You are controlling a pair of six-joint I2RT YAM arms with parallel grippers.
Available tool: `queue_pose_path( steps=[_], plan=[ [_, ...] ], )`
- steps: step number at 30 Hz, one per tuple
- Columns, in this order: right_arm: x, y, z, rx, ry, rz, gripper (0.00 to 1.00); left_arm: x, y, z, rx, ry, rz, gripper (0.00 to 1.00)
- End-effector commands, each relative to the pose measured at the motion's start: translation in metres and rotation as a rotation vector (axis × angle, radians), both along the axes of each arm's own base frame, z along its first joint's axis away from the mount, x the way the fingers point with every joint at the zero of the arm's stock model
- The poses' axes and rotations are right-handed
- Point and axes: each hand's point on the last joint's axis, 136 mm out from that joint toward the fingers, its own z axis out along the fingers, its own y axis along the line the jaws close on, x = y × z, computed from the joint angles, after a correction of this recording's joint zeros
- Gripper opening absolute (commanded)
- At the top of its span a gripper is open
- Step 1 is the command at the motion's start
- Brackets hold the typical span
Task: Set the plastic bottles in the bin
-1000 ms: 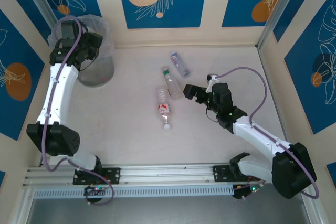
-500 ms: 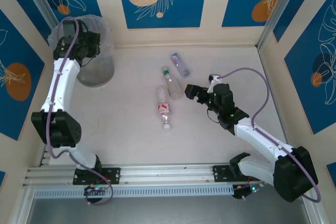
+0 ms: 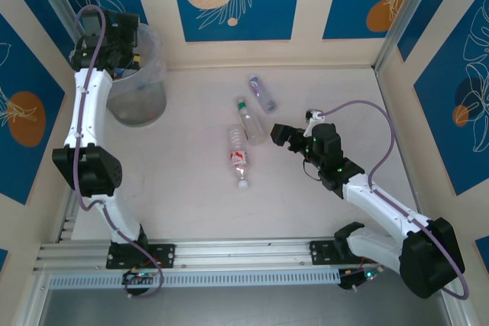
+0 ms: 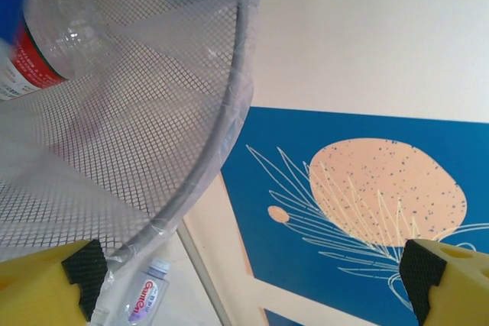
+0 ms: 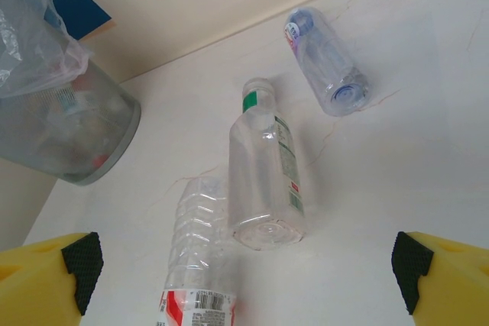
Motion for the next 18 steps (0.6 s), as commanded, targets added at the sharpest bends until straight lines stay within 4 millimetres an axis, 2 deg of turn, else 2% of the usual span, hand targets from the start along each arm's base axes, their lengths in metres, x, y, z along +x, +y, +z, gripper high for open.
queue_pose_path(
  steps=[1,9,18],
  plan=[
    [0.0,-0.008,-0.001,0.004,-0.001,-0.039,1.0,0.002,-0.002,-0.003,0.001,0.012,-0.038,0.99],
    [0.002,-0.003,-0.006,0.004,0.02,-0.018,1.0,-0.014,0.005,0.014,0.189,-0.024,-0.071,0.99],
    [0.009,0.011,-0.017,-0.014,0.097,0.038,1.0,-0.03,-0.014,0.015,0.363,-0.051,-0.225,0.99]
  ],
)
